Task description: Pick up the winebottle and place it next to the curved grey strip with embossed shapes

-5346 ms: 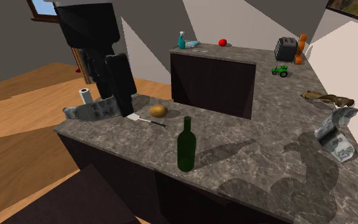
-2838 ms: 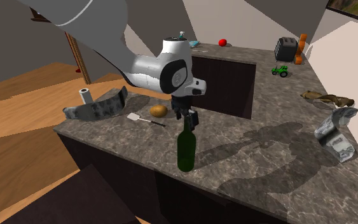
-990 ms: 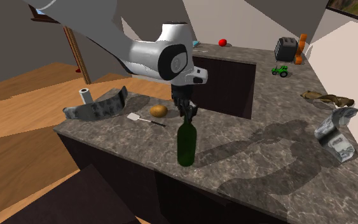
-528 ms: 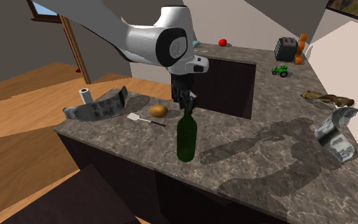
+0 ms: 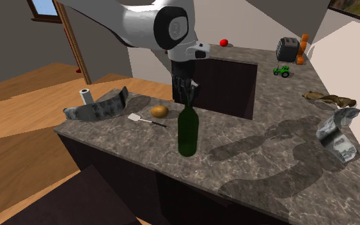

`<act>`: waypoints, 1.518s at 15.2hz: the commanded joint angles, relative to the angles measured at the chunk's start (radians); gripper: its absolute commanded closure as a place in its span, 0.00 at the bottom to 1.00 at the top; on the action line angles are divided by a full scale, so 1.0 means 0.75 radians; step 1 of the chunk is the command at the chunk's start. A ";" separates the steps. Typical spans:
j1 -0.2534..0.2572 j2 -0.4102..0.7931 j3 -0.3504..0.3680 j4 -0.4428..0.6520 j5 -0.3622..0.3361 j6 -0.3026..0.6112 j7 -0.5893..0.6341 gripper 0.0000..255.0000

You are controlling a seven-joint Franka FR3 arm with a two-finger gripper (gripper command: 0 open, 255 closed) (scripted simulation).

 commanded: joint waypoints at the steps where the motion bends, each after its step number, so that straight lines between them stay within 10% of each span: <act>1: -0.002 -0.012 -0.001 0.021 0.003 -0.032 -0.007 1.00; 23: 0.000 -0.098 0.001 0.316 0.024 -0.412 -0.039 1.00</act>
